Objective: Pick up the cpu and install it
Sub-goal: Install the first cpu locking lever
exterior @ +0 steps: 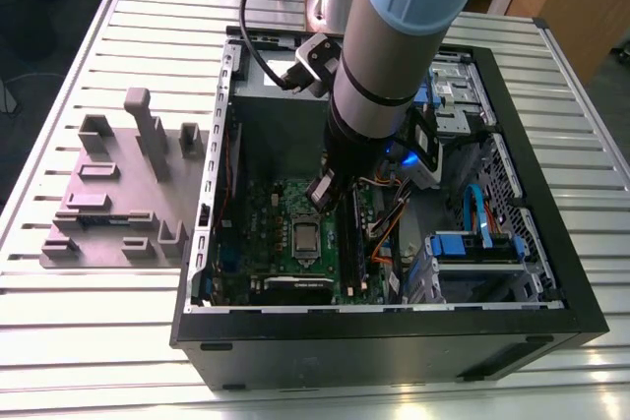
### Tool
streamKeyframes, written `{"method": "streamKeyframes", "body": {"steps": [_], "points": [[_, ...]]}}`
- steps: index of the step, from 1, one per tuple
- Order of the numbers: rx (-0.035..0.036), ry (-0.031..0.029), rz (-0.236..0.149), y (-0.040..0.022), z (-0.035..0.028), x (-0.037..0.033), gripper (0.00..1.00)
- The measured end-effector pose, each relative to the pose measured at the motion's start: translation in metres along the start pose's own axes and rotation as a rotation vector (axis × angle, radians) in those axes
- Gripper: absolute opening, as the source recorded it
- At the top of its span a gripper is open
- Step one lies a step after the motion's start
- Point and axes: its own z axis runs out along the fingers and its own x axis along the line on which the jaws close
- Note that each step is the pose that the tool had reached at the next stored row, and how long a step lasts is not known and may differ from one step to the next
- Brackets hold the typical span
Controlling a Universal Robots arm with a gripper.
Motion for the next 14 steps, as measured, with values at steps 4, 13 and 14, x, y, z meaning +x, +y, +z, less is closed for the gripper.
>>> {"method": "streamKeyframes", "body": {"steps": [4, 13, 14], "points": [[-0.0004, 0.0029, -0.031, -0.0001, 0.0, 0.0001, 0.1], [0.0036, -0.0016, -0.048, 0.0054, 0.0013, -0.0068, 0.1], [0.0038, -0.0018, -0.048, 0.0064, 0.0015, -0.0084, 0.1]]}}
